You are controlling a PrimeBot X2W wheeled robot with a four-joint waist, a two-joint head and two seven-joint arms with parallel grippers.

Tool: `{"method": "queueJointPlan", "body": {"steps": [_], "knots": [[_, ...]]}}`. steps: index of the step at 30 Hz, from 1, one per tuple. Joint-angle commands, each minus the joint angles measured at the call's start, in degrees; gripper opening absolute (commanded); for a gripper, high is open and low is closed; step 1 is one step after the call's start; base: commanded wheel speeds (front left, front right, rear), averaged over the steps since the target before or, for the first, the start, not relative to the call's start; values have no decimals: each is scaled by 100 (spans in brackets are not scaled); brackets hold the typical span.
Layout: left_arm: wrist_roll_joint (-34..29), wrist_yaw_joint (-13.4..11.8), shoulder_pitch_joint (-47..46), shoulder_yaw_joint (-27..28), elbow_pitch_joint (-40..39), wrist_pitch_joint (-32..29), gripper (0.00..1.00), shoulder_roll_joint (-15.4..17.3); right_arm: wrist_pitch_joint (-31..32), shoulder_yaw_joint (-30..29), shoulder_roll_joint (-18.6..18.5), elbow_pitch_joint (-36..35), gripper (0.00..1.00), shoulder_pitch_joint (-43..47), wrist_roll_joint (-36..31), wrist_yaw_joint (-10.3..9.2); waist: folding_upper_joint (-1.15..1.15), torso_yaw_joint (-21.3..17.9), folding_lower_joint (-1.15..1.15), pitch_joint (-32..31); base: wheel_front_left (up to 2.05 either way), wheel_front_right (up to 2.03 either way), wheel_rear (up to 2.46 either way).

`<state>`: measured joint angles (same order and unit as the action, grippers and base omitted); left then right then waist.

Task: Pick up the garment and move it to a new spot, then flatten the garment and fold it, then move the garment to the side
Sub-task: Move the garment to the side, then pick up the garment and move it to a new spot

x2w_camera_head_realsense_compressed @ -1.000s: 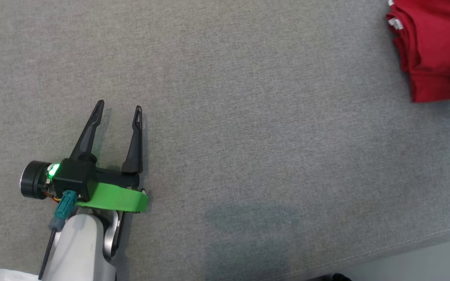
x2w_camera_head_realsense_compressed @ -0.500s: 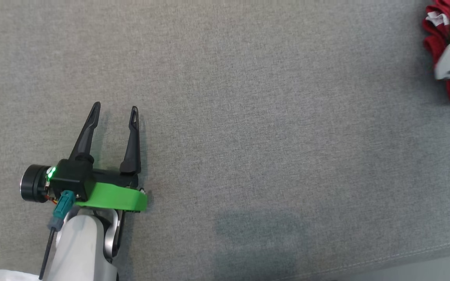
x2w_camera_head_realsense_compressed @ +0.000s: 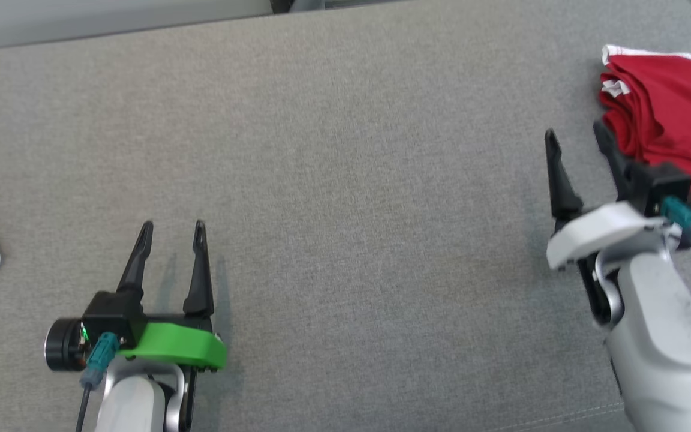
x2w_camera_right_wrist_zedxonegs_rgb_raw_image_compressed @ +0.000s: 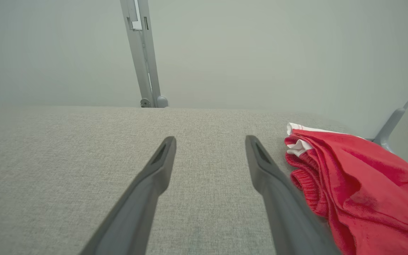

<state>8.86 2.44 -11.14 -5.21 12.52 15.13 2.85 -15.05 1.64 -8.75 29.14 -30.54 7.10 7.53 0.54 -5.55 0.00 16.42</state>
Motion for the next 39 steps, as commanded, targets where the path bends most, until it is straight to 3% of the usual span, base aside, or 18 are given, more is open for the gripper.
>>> {"method": "queueJointPlan", "body": {"steps": [1, 7, 16, 34, 39], "knots": [[48, -62, 159, 46, 43, 1, 100, 13, -17, -32, 62, -101, 100, 304, 97, -7, -54, 116, 0, -545, 0, 0, 0], [202, -201, 488, 149, 145, 1, 100, 16, -17, -258, 352, -304, 100, 1230, 222, -7, -54, 205, 0, -984, 0, 0, 0], [124, -94, 1006, 290, 259, 1, 100, 13, -17, -325, 520, -532, 100, 2146, -4, -7, -54, 268, 0, -1528, 0, 0, 0], [153, -71, 1273, 255, 260, 0, 100, 13, -17, -150, 574, -1233, 100, 2636, 166, -7, -54, 372, 0, -1734, 0, 0, 0], [226, -149, 1155, 285, 289, 0, 100, 14, -17, -80, 578, -1262, 100, 2631, 132, -7, -54, 604, 0, -1582, 0, 0, 0]]}}
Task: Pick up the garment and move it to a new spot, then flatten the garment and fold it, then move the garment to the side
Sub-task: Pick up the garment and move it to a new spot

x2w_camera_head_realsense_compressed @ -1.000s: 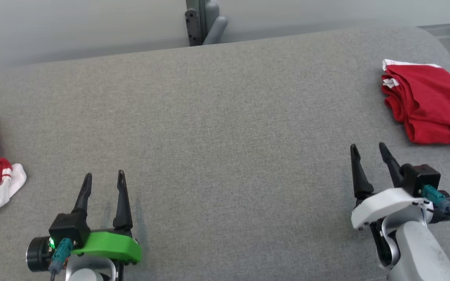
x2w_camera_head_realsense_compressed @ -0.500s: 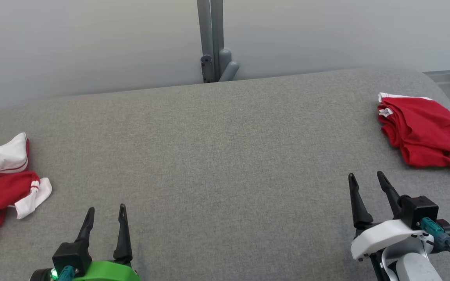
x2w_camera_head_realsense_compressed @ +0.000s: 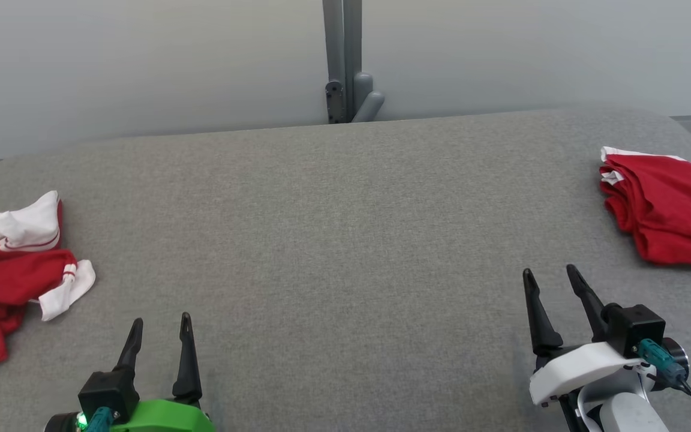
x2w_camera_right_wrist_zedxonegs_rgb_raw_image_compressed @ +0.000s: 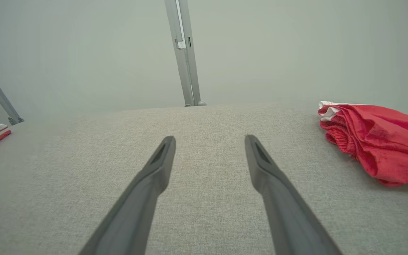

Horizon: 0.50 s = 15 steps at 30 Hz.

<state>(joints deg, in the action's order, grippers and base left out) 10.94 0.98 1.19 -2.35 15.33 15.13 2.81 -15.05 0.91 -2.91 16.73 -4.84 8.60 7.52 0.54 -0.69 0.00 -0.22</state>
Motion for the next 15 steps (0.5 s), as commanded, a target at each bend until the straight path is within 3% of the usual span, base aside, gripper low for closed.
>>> {"method": "queueJointPlan", "body": {"steps": [1, 15], "knots": [[-4, -13, -108, 1, 20, 0, 100, 17, -17, 23, -11, -8, 100, 40, -27, -6, -54, 196, 0, 111, 0, 0, 0], [170, -193, -198, 252, 69, 0, 100, 16, -17, 491, -58, 38, 100, -232, -105, -6, -54, 2180, 0, 435, 0, 0, 0]]}}
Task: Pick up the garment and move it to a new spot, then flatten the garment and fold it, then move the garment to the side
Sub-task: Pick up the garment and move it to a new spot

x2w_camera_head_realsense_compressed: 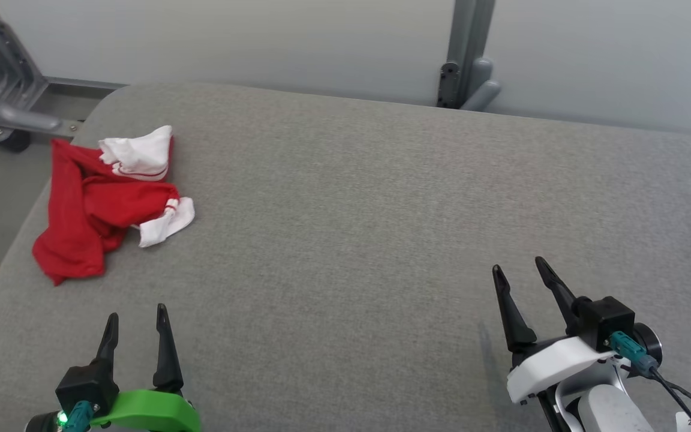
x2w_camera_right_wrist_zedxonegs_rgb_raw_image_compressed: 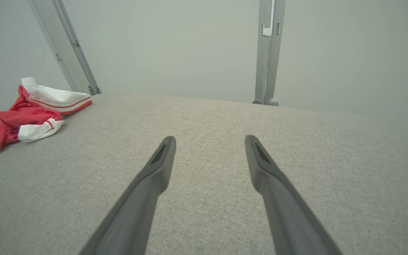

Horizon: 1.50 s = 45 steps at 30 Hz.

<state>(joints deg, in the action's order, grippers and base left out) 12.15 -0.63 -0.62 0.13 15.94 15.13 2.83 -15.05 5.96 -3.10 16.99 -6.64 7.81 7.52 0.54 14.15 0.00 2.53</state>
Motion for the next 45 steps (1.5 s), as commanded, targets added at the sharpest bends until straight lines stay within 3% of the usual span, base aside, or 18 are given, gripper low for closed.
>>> {"method": "queueJointPlan", "body": {"steps": [1, 6, 12, 19, 28, 37, 45], "knots": [[58, -45, 11, 39, 7, 0, 100, 12, -17, 16, -39, 25, 100, -61, -35, -6, -54, 792, 0, 168, 0, 0, 0], [137, -111, 130, 99, 0, 0, 100, 12, -17, 133, -59, 56, 100, -78, 61, -6, -54, 1127, 0, 184, 0, 0, 0], [312, -130, 162, 144, 23, 0, 100, 13, -17, 211, -100, 51, 100, -96, 44, -6, -54, 1181, 0, 213, 0, 0, 0], [666, 37, -134, 185, 247, 1, 100, 15, -17, 274, -189, 1, 100, -236, 64, -6, -54, 884, 0, 506, 0, 0, 0], [502, 354, -1523, 702, 907, 1, 100, 21, -17, 509, -598, -194, 100, -653, 68, -6, -54, 313, 0, 1391, 0, 0, 0], [341, 713, -3194, 1138, 2345, -1, 100, 723, -17, 751, -963, -506, 100, -1091, 91, -6, -54, -264, 0, 2121, 0, 0, 0], [469, 736, -4261, 1177, 3958, -217, 100, 1389, -17, 784, -1083, -601, 100, -1207, 108, -6, -54, -695, 0, 2525, 0, 0, 0]]}}
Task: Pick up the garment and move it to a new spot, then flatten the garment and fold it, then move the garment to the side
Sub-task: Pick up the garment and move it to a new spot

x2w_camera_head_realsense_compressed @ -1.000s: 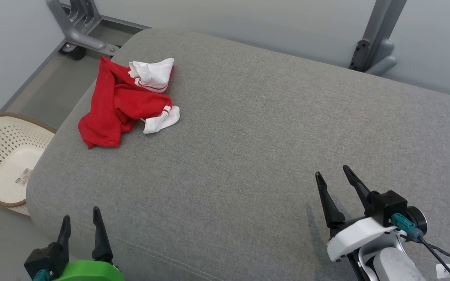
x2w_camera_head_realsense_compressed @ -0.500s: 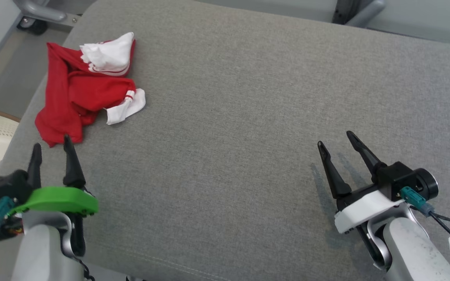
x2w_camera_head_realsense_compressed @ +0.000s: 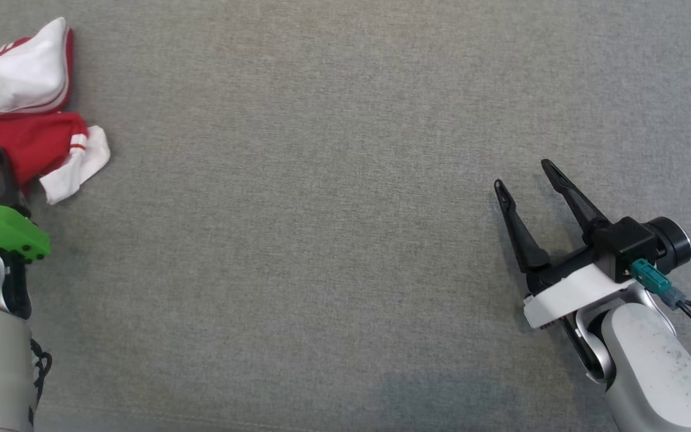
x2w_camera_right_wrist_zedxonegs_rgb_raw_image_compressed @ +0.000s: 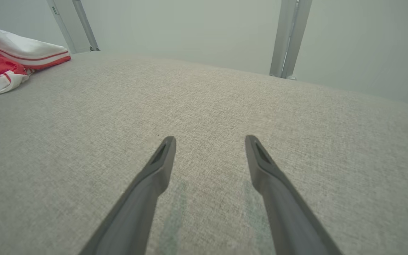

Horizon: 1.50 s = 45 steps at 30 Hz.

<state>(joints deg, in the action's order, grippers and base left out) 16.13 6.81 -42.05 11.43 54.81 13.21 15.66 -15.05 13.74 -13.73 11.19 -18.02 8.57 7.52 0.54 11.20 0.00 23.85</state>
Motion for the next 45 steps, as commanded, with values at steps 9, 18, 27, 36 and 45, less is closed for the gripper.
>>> {"method": "queueJointPlan", "body": {"steps": [9, 18, 27, 36, 45], "knots": [[271, -334, -596, 232, 1055, -444, 0, 346, -17, -28, 26, -61, 100, -134, 70, -6, -54, -684, 0, 534, 0, 0, 0], [90, -25, -890, -167, 819, 112, 0, 257, -17, -99, 364, 79, 100, 24, 159, -6, -54, -771, 0, -13, 0, 0, 0], [476, 72, -559, -1487, -670, 197, 0, -702, -17, -109, 688, 278, 100, 240, 259, -6, -54, -957, 0, -730, 0, 0, 0], [1496, 70, 404, -3523, -2382, 198, 0, -1209, -17, -214, 852, 369, 100, 443, 286, -6, -54, -1453, 0, -1061, 0, 0, 0], [1064, -148, 1162, -3706, -2000, 193, 99, -1251, -17, -144, 970, 432, 100, 430, 337, -6, -54, -1930, 0, -1149, 0, 0, 0]]}}
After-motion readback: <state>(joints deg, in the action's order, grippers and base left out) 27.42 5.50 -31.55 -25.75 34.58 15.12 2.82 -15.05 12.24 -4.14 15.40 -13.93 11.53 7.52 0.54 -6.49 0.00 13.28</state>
